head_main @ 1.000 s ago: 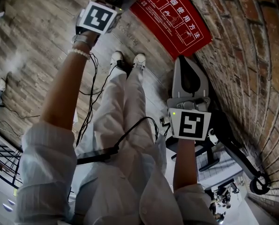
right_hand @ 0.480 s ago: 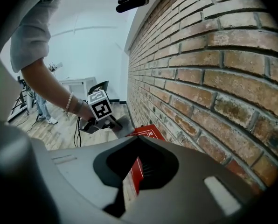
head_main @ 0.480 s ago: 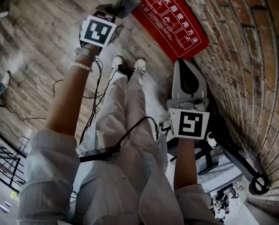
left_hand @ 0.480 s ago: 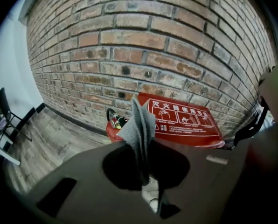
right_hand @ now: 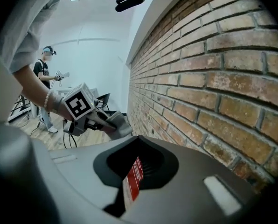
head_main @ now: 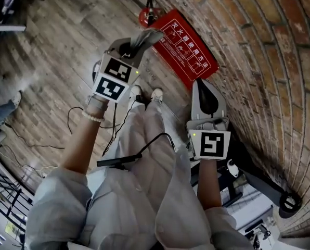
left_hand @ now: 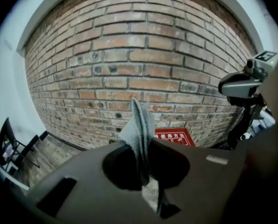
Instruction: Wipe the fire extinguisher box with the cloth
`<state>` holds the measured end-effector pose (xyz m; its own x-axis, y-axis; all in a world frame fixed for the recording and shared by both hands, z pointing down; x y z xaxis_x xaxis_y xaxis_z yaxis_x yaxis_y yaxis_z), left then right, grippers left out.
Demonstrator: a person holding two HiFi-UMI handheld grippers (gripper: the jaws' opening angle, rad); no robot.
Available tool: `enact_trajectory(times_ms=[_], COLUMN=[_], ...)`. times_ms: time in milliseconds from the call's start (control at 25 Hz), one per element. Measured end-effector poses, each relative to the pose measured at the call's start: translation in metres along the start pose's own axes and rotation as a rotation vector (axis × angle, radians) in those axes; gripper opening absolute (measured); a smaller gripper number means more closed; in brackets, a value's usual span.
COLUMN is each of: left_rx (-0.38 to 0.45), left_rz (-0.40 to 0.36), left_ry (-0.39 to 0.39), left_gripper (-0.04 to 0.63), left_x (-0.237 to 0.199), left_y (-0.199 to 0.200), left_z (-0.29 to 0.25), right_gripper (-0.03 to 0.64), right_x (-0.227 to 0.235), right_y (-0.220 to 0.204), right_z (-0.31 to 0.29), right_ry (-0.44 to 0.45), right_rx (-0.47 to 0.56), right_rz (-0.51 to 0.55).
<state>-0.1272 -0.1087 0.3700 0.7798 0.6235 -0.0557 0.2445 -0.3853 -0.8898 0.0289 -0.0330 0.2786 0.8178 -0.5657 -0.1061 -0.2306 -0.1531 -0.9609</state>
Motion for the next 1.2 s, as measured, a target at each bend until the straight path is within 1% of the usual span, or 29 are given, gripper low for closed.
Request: enact_trajectory(times_ms=[80, 200, 400, 480, 600, 720, 800, 920, 1000, 1080, 1200], left_rx=[0.045, 0.1, 0.183, 0.22, 0.292, 0.344, 0.369, 0.384, 0.394, 0.408, 0.412], left_rz=[-0.012, -0.03, -0.046, -0.044, -0.051, -0.065, -0.087, -0.136, -0.143, -0.149, -0.159], left_ry=[-0.009, -0.026, -0.03, -0.021, 0.018, 0.045, 0.04, 0.009, -0.002, 0.004, 0.035], left_gripper=[0.011, 0.012, 0.011, 0.011, 0.011, 0.011, 0.011, 0.011, 0.011, 0.011, 0.011], left_x=[0.007, 0.019, 0.033, 0.037, 0.038, 0.043, 0.048, 0.059, 0.065, 0.066, 0.06], left_y=[0.029, 0.067, 0.121, 0.139, 0.165, 0.184, 0.195, 0.205, 0.21, 0.216, 0.217], left_z=[0.019, 0.046, 0.082, 0.096, 0.115, 0.133, 0.139, 0.144, 0.15, 0.156, 0.16], right_gripper=[0.006, 0.006, 0.006, 0.006, 0.006, 0.006, 0.006, 0.006, 0.006, 0.006, 0.006], right_x=[-0.001, 0.0, 0.004, 0.005, 0.008, 0.008, 0.009, 0.008, 0.004, 0.002, -0.001], right_y=[0.02, 0.052, 0.1, 0.113, 0.13, 0.144, 0.154, 0.165, 0.17, 0.174, 0.18], right_z=[0.003, 0.007, 0.013, 0.018, 0.021, 0.026, 0.026, 0.027, 0.028, 0.026, 0.021], right_ry=[0.004, 0.01, 0.007, 0.01, 0.011, 0.023, 0.032, 0.041, 0.054, 0.068, 0.084], right_rx=[0.028, 0.069, 0.13, 0.142, 0.165, 0.189, 0.21, 0.25, 0.259, 0.261, 0.272], right_rz=[-0.008, 0.009, 0.037, 0.049, 0.068, 0.083, 0.102, 0.114, 0.118, 0.124, 0.131])
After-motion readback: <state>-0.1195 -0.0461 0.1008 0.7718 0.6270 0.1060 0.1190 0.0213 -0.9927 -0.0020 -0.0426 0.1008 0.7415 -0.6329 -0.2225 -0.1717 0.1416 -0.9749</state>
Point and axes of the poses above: the fingertips, and each gripper's own axes: z backward along the fingers, x to its right, y out of its top, the point moved 2 cm from there along z, backward along the fingers, and after that the axes turned 13 degrees about x, right-handed, at the moved point
